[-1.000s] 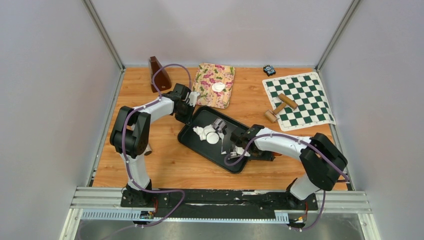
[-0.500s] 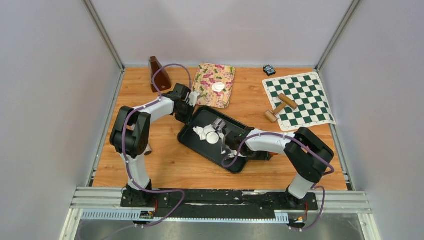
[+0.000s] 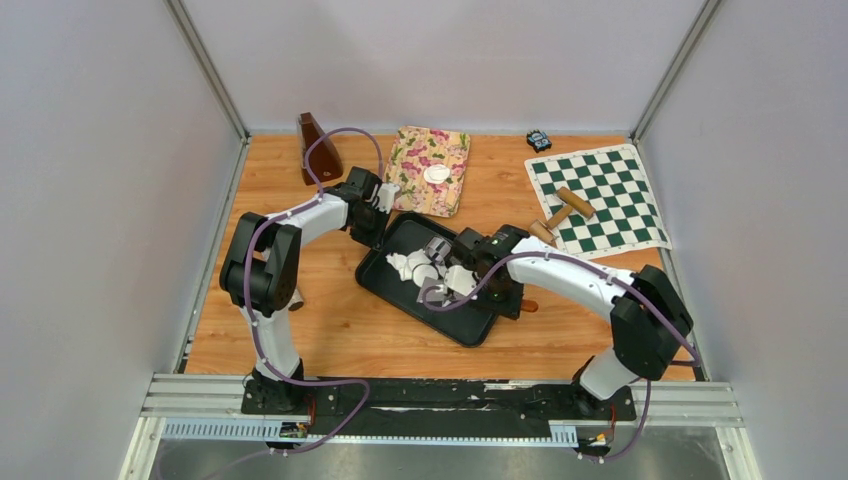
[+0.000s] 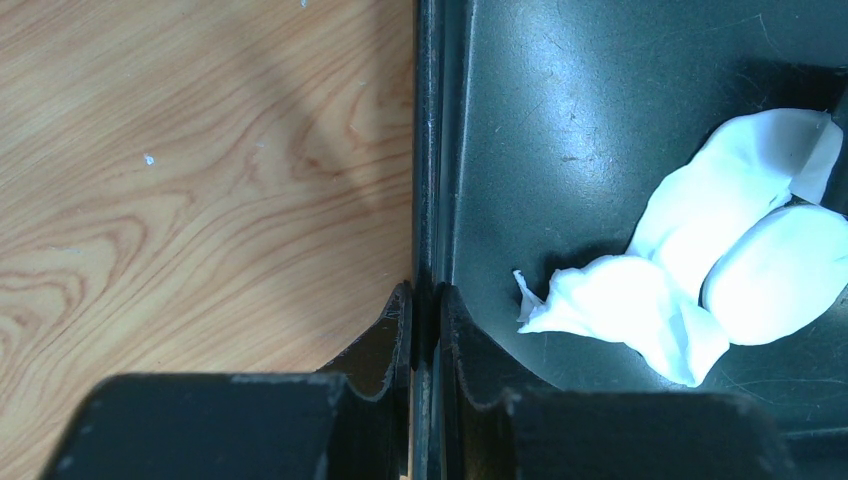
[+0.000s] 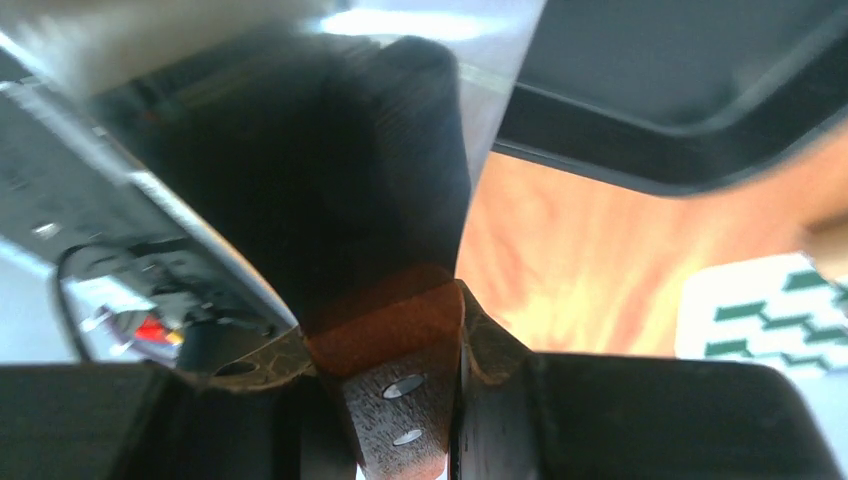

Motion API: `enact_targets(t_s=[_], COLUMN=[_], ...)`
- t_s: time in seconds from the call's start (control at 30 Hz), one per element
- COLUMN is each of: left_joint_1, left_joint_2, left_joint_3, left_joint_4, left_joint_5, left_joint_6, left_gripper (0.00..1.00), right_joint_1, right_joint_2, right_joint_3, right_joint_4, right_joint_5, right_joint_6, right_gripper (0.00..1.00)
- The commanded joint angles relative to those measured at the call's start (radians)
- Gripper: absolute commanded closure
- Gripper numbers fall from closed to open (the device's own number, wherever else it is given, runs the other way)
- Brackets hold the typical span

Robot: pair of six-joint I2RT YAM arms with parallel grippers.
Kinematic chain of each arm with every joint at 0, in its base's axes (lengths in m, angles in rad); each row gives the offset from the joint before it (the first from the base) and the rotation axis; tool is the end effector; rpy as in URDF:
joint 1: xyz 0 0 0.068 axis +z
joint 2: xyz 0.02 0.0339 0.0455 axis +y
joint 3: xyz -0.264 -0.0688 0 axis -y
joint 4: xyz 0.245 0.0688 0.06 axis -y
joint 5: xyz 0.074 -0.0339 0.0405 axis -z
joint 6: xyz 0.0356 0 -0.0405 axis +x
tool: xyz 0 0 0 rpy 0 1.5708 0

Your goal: Roll out the dumpling wrappers from the dough

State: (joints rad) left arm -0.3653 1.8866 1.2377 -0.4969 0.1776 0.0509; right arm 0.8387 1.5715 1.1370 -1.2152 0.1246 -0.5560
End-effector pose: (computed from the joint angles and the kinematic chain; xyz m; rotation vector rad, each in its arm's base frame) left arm 0.3512 -0.1411 0.1649 0.6155 2.6609 -0.3324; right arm 0.1765 0.1897 0.2198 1.9800 -2.3517 0.2070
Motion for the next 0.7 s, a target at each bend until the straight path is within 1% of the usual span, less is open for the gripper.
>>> enact_targets(t_s=[0.0, 0.1, 0.3, 0.67], left_joint_1=[-0.003, -0.003, -0.003, -0.003], left_joint_2=[-0.048, -0.051, -0.048, -0.049], left_joint_3=[-0.017, -0.018, -0.017, -0.018], left_joint_4=[-0.017, -0.018, -0.016, -0.015], left_joint_5=[-0.027, -0.027, -0.023, -0.021], left_joint_6=[0.032, 0.034, 0.033, 0.031], left_gripper=[1.0, 1.0, 1.0, 1.0], right_joint_1=[-0.01, -0.015, -0.067, -0.128], right_joint_2=[0.009, 0.028, 0.065, 0.194], right_joint_3=[0.001, -0.018, -0.052, -0.075], right_joint_4=[-0.125, -0.166, -0.195, -0.142], right_joint_5=[-0.352, -0.462, -0.495, -0.408], right_joint_6=[-0.075, -0.114, -0.152, -0.135], right_gripper=[1.0, 1.0, 1.0, 1.0])
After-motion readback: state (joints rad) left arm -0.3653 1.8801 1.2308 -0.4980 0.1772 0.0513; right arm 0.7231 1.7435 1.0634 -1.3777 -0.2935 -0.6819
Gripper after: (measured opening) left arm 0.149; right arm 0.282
